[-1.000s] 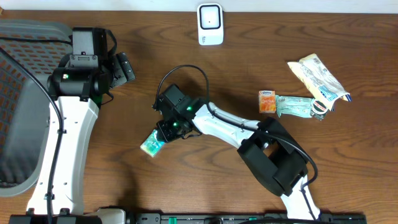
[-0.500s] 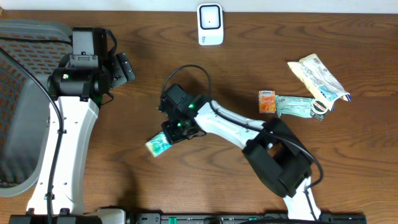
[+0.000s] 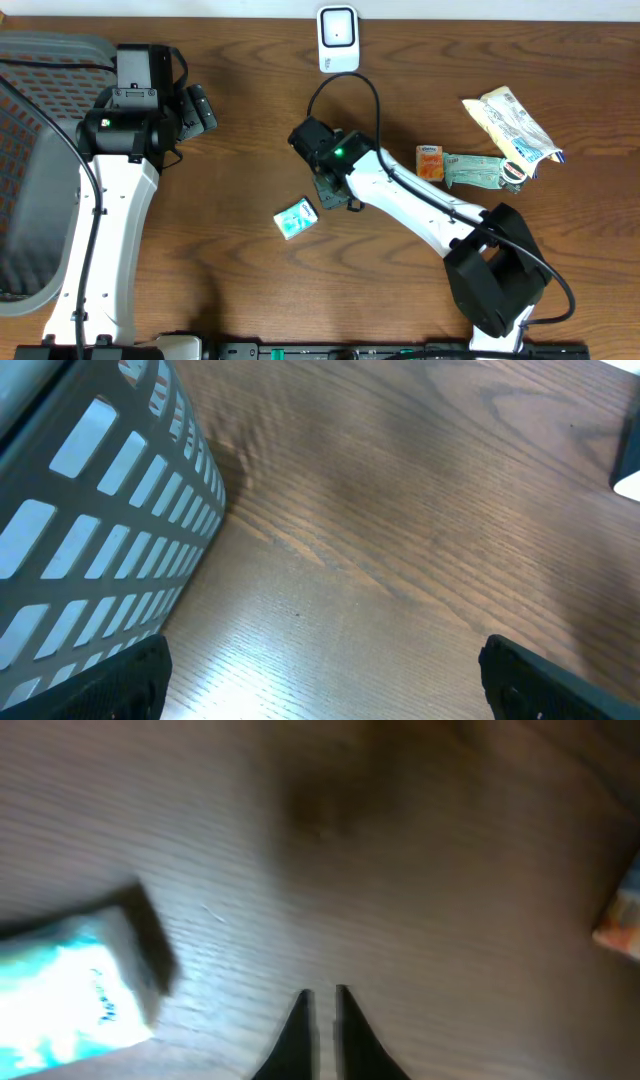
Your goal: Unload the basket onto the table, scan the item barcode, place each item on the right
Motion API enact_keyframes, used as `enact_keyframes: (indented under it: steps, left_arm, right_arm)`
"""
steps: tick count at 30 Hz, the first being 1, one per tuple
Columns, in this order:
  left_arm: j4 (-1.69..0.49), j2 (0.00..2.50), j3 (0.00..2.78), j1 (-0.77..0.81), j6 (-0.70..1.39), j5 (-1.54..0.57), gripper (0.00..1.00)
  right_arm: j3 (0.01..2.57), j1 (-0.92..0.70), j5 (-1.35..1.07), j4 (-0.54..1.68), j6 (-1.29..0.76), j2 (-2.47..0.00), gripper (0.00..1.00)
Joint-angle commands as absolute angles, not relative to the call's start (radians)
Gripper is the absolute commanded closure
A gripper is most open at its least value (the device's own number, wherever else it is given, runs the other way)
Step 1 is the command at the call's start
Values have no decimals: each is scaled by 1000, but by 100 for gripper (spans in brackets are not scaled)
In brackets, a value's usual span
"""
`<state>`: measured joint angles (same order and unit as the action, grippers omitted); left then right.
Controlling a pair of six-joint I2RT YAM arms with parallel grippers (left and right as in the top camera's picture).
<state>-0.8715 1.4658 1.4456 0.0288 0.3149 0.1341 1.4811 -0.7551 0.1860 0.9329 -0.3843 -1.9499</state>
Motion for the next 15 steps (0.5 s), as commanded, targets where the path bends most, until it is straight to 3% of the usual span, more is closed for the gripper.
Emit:
enact_keyframes:
  steps: [1,3,7,15]
  left_arm:
    - [-875,1463,1462,27,319,147,3]
    - [-875,1463,1462,27,319,147,2]
    - [-875,1463,1462,27,319,147,3]
    - [-875,1463,1462,27,319,147,2]
  right_arm:
    - [1478,-764,-76,881,-324,-1933,79]
    - [1477,-770,-218,839,-354,-1942,73]
    - [1477,-812,-380,745,-406,-1985,72]
    - [1477,-929,-406,685,-403,-2067,84]
